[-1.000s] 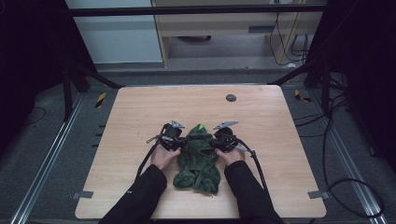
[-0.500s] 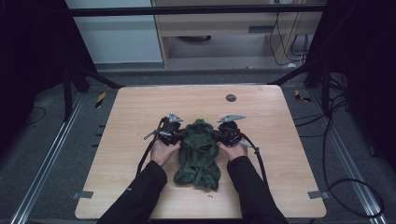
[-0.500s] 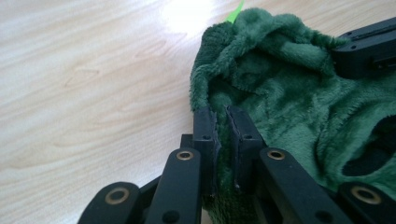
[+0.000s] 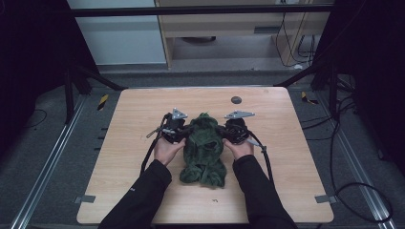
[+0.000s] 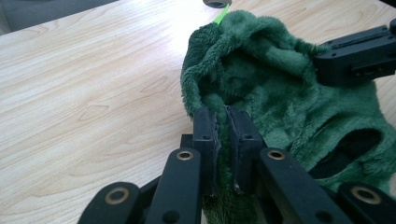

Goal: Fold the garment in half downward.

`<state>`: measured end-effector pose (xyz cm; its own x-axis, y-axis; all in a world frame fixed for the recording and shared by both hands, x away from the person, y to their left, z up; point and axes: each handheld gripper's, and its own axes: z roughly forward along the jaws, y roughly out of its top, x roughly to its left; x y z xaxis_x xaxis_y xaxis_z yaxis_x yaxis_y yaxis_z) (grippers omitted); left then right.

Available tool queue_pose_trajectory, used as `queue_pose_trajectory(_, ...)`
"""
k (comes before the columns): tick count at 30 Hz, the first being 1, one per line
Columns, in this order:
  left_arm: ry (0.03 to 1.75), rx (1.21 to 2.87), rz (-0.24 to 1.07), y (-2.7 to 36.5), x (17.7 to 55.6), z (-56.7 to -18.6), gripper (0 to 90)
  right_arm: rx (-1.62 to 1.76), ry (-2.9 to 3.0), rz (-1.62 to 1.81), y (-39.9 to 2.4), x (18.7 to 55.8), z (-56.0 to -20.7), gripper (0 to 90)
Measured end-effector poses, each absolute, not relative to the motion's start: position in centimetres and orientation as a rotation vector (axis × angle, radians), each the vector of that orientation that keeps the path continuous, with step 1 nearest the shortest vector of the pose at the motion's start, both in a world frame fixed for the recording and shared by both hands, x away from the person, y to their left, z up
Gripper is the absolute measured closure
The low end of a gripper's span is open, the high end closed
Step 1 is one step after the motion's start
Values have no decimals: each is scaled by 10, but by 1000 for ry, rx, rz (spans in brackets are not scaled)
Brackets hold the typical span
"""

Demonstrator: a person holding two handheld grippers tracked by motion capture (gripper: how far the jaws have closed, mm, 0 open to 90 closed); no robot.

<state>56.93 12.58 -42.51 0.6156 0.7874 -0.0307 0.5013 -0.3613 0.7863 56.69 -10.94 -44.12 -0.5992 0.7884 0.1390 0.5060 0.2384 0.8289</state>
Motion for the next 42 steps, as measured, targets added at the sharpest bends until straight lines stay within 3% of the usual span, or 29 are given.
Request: queue_pose_trajectory(42, 855, 2042, 525, 137, 519, -402, 827, 970, 2236, 1356, -110, 524, -417, 865)
